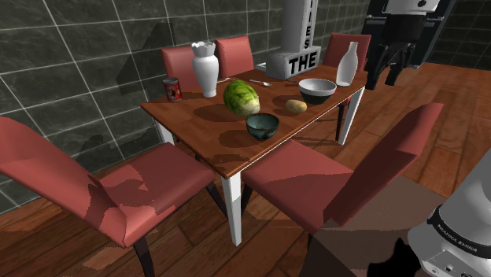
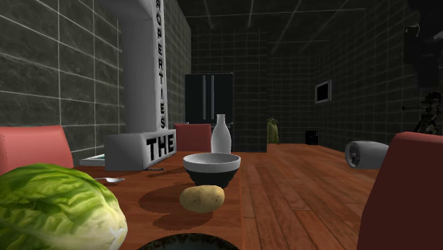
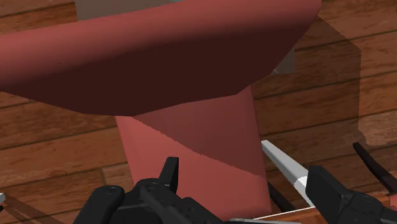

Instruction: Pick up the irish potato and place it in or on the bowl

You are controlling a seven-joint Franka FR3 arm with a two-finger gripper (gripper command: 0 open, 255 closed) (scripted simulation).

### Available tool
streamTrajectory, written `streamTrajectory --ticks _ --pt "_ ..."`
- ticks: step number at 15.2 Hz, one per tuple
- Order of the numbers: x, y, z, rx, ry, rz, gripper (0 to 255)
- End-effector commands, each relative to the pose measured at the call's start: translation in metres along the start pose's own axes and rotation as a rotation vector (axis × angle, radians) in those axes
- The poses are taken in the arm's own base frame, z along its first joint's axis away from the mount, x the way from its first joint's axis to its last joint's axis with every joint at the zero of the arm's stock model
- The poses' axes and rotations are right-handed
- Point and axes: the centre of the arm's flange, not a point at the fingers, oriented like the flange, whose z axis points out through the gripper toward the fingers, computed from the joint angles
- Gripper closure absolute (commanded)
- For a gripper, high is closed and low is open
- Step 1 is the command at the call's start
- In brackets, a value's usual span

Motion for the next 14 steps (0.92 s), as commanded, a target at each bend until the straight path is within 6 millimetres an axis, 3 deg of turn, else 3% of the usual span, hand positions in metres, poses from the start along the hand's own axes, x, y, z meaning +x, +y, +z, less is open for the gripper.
streamTrajectory --ticks 1,14 --pt "0.0 0.0 0.0 0.0 0.0 0.0 0" --pt "0.157 0.043 0.065 -0.011 -0.027 -0.022 0"
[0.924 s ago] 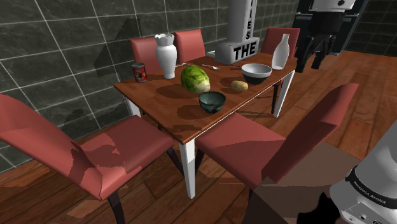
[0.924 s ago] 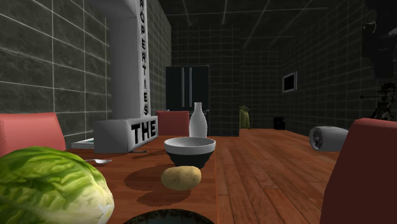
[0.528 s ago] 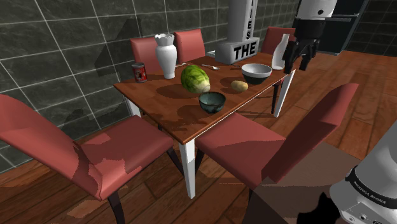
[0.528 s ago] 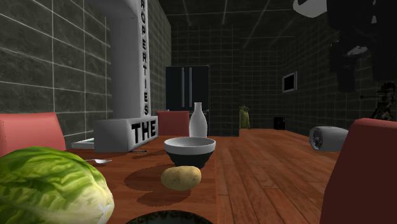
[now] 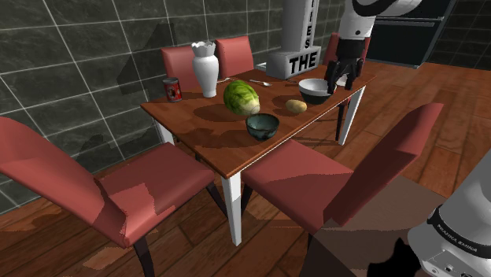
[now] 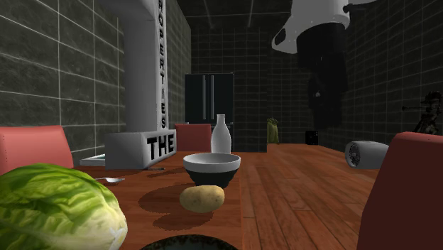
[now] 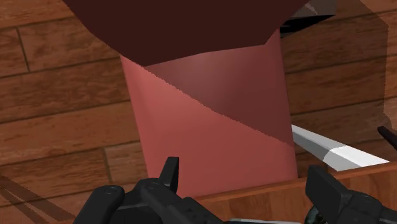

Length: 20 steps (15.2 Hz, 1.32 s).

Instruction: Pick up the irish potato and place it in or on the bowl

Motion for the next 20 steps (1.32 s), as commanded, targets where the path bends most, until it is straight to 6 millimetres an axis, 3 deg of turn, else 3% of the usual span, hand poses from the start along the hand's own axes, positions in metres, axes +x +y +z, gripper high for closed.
streamTrajectory --ticks 1,20 --pt "0.025 0.006 0.01 -0.002 -0.004 -0.004 0" --pt "0.253 0.067 0.106 -0.018 -0.043 -0.037 0"
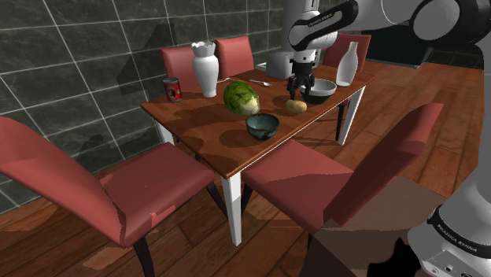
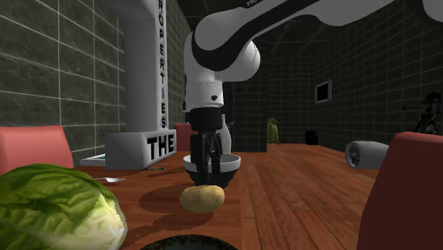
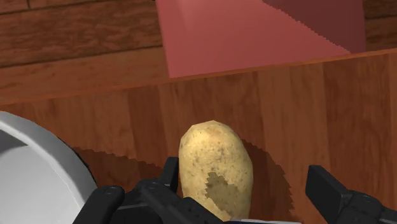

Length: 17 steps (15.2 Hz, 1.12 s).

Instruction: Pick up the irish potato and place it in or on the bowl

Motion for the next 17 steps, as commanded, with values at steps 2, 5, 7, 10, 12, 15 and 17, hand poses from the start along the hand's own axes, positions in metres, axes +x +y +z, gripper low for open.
streamTrajectory --ticks 2,5,7,10,12,15,17 --pt "0.036 0.01 0.012 -0.002 -0.006 -0.006 0" --pt "0.044 0.013 0.026 -0.003 -0.008 -0.007 0" --pt "0.044 0.013 0.037 -0.003 -0.008 -0.007 0" --pt "0.044 0.013 0.053 -0.003 -0.008 -0.007 0" --pt "0.044 0.013 0.056 -0.003 -0.008 -0.007 0" --pt "0.044 0.013 0.056 -0.003 -0.008 -0.007 0" --pt "0.044 0.013 0.056 -0.003 -0.008 -0.007 0"
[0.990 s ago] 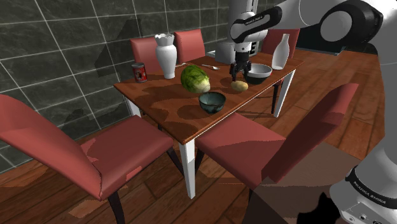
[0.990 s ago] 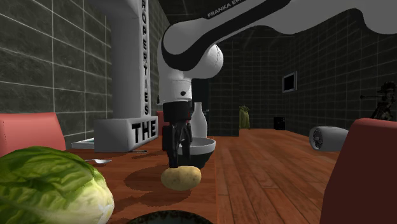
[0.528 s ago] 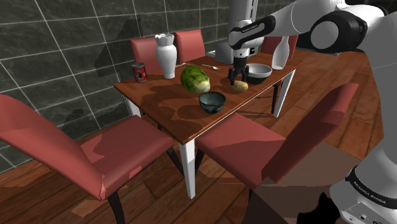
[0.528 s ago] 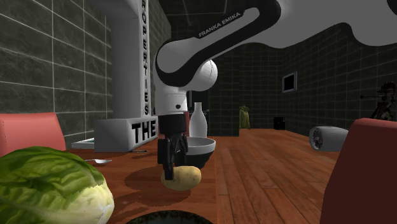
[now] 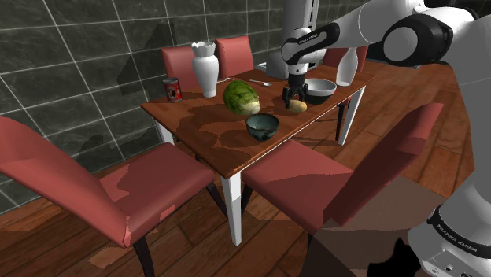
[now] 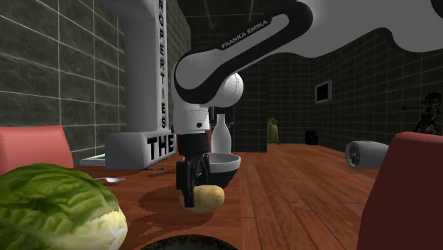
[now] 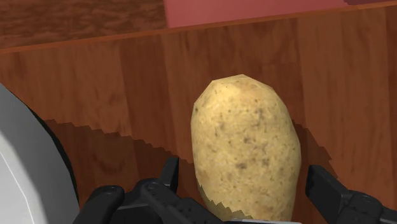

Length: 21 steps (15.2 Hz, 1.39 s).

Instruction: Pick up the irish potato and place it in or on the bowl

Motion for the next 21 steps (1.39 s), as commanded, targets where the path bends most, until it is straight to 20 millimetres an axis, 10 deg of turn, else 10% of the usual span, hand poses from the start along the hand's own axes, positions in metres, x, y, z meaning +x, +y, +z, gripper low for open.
streamTrajectory --ticks 1,2,11,21 --pt "0.0 0.0 0.0 0.0 0.0 0.0 0" --pt "0.0 0.0 0.0 0.0 0.0 0.0 255" --pt "0.0 0.0 0.0 0.0 0.0 0.0 255" --pt "-0.005 -0.003 -0.052 0.0 0.0 0.0 255"
